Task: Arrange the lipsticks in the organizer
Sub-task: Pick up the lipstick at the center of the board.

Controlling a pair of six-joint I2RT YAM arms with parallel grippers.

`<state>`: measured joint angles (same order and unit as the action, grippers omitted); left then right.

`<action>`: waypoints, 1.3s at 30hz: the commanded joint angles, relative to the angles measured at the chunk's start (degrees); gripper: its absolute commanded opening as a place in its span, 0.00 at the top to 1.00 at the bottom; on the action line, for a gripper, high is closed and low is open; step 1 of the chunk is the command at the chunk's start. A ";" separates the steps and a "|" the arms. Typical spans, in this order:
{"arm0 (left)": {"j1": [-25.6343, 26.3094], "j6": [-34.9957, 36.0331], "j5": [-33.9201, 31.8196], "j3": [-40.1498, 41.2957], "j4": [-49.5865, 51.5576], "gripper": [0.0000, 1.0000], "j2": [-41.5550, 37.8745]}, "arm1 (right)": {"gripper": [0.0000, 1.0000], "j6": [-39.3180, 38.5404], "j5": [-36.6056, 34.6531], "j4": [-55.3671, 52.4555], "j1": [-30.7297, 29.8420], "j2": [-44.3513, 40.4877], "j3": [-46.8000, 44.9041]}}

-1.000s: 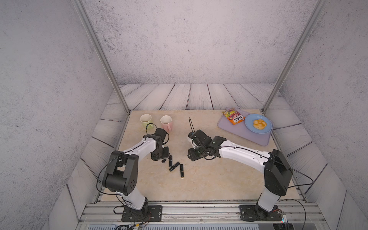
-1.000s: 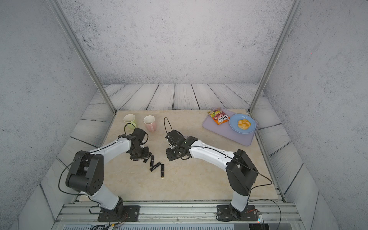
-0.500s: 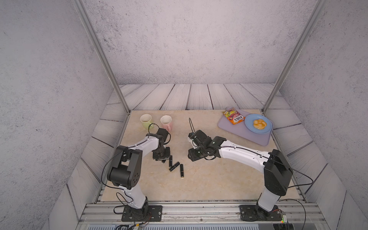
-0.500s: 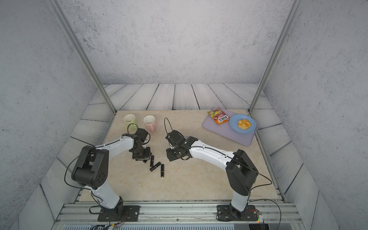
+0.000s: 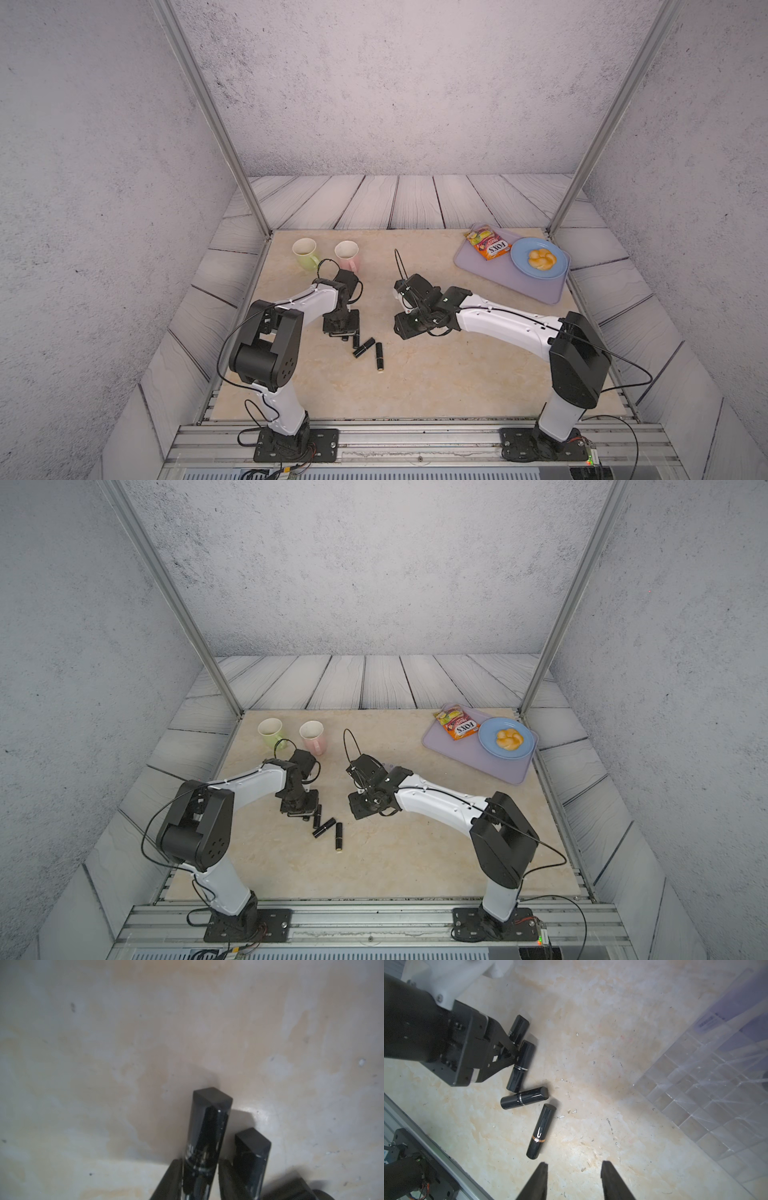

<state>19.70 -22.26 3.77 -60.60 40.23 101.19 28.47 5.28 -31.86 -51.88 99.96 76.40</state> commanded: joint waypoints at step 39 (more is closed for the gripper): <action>18.06 24.72 18.02 23.16 -58.41 0.99 -42.34 | 0.51 2.98 3.69 24.47 2.48 -26.89 -12.82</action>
<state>36.77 1.34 22.65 -37.12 -15.31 59.18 31.64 13.91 -9.76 -49.43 72.84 64.10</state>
